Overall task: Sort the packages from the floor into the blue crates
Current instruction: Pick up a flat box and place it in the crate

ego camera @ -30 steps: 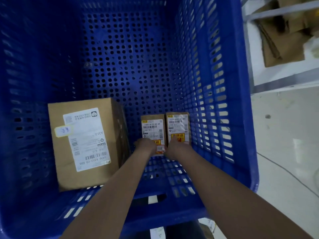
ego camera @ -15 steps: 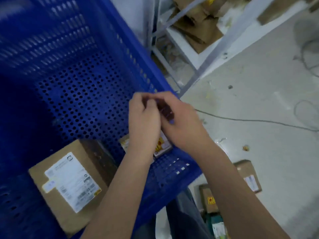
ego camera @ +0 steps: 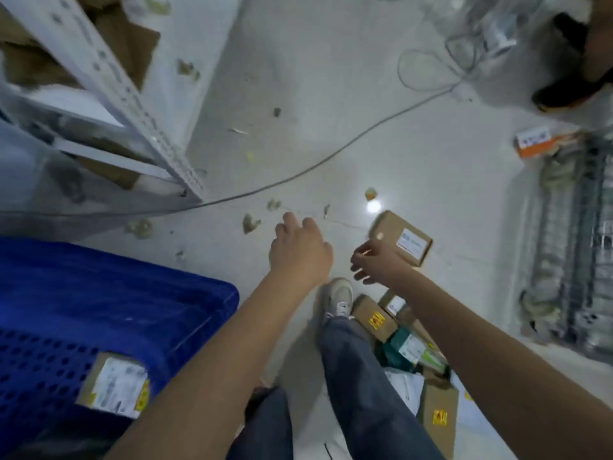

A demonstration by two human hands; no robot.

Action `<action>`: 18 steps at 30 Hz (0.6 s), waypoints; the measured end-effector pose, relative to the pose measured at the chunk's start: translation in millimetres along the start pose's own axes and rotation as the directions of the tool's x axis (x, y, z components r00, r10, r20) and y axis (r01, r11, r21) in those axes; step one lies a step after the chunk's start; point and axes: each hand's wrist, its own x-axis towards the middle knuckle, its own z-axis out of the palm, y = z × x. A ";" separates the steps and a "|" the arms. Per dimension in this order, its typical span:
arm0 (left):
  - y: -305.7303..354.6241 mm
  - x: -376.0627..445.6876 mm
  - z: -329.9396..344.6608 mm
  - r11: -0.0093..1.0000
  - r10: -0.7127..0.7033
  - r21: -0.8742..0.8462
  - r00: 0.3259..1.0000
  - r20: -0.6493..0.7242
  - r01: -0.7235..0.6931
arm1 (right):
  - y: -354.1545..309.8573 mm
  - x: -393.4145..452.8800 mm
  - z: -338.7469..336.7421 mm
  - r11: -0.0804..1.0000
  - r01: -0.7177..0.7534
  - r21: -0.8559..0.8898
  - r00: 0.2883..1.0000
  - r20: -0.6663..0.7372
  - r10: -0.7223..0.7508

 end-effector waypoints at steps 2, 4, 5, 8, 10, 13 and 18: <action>1.4 28.2 29.7 0.995 -0.092 0.062 0.987 0.134 0.085 | 45.0 18.5 -18.7 0.976 -0.195 0.098 0.981 0.036 0.192; 4.9 53.0 56.8 0.980 -0.174 0.135 0.957 0.231 0.145 | 86.0 29.2 -36.3 0.941 -0.317 0.121 0.948 0.051 0.313; 7.4 63.6 68.5 0.970 -0.210 0.181 0.940 0.270 0.165 | 103.7 32.8 -44.3 0.933 -0.348 0.094 0.937 0.060 0.344; 20.4 90.2 93.0 0.930 -0.308 0.304 0.889 0.339 0.206 | 140.0 43.6 -67.9 0.924 -0.371 0.092 0.928 0.076 0.365; 32.6 106.0 104.5 0.912 -0.344 0.348 0.868 0.358 0.218 | 154.6 55.0 -85.3 0.912 -0.385 0.141 0.923 0.075 0.378; 56.8 128.8 117.6 0.907 -0.333 0.381 0.857 0.392 0.179 | 167.1 73.9 -113.3 0.886 -0.418 0.201 0.908 0.088 0.409; 98.0 182.5 137.1 0.913 -0.214 0.407 0.891 0.401 0.036 | 173.6 120.7 -155.7 0.835 -0.418 0.357 0.905 0.079 0.419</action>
